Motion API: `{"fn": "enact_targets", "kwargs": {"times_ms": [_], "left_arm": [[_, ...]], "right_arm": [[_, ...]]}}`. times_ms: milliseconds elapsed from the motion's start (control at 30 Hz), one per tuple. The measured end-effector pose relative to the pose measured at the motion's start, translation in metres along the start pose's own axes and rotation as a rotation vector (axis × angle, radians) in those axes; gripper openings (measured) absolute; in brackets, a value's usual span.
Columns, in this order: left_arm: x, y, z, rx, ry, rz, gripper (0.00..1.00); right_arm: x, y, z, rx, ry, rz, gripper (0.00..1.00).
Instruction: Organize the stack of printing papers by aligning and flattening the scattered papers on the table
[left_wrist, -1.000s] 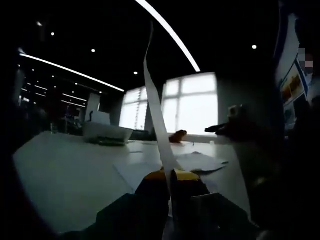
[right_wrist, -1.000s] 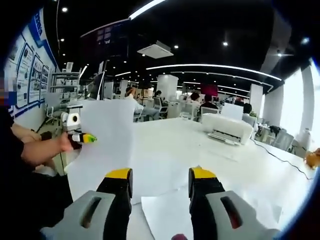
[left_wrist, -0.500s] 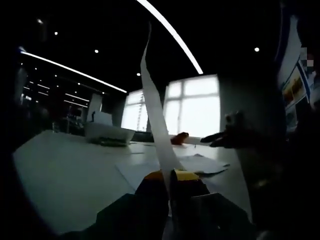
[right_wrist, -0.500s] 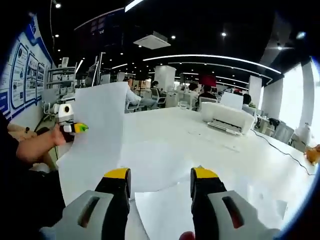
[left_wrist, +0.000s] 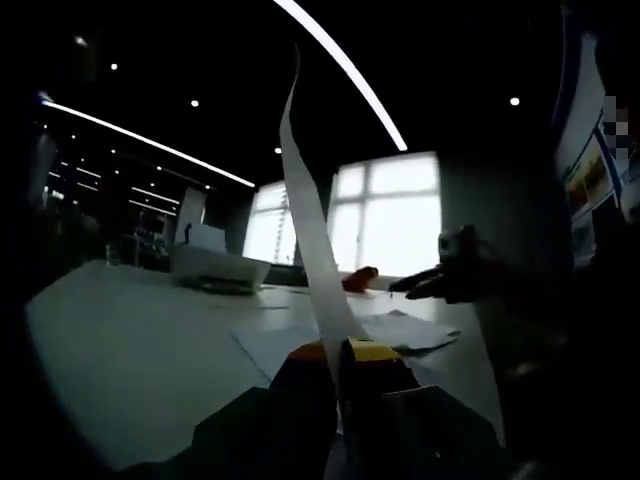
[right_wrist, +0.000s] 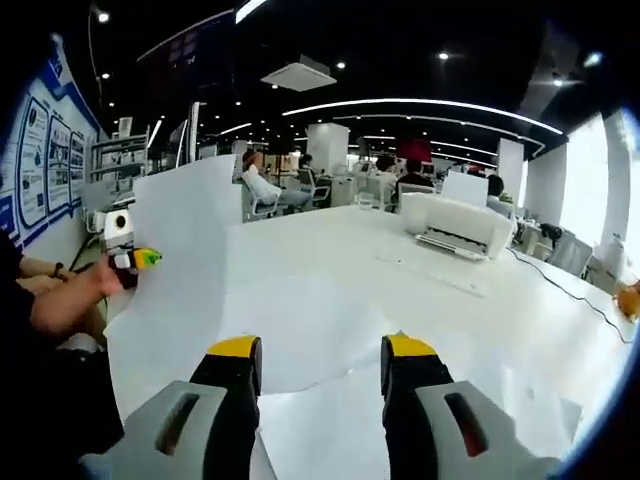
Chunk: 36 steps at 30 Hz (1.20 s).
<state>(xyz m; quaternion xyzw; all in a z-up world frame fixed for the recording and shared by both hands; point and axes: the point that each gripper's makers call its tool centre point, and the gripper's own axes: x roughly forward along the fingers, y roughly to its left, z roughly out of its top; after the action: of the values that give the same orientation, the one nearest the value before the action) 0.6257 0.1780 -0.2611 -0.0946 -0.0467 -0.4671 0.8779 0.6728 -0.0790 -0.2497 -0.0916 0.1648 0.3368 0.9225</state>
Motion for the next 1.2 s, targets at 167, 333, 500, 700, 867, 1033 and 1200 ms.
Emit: {"fn": "enact_targets", "kwargs": {"times_ms": [167,333,500,700,867,1033,1200], "left_arm": [[0.000,-0.001,-0.001,0.005,0.003,-0.001,0.06],[0.000,-0.002,-0.001,0.010,0.007,-0.003,0.06],[0.001,-0.003,-0.002,0.015,0.014,-0.005,0.06],[0.001,-0.004,-0.003,0.021,0.018,-0.005,0.06],[0.002,-0.004,-0.007,0.034,0.038,-0.007,0.06],[0.003,-0.004,-0.007,0.034,0.041,-0.008,0.06],[0.003,-0.005,-0.007,0.032,0.037,-0.007,0.06]], "right_arm": [[0.017,-0.005,-0.005,0.003,0.033,0.004,0.44],[0.031,-0.013,-0.011,0.011,0.063,-0.001,0.46],[0.041,-0.018,-0.015,0.016,0.072,-0.010,0.46],[0.053,-0.023,-0.022,0.032,0.082,-0.014,0.47],[0.069,-0.023,-0.026,-0.021,0.096,-0.010,0.51],[0.085,-0.029,-0.025,-0.021,0.085,-0.016,0.53],[0.102,-0.037,-0.029,-0.007,0.072,-0.021,0.61]]}}
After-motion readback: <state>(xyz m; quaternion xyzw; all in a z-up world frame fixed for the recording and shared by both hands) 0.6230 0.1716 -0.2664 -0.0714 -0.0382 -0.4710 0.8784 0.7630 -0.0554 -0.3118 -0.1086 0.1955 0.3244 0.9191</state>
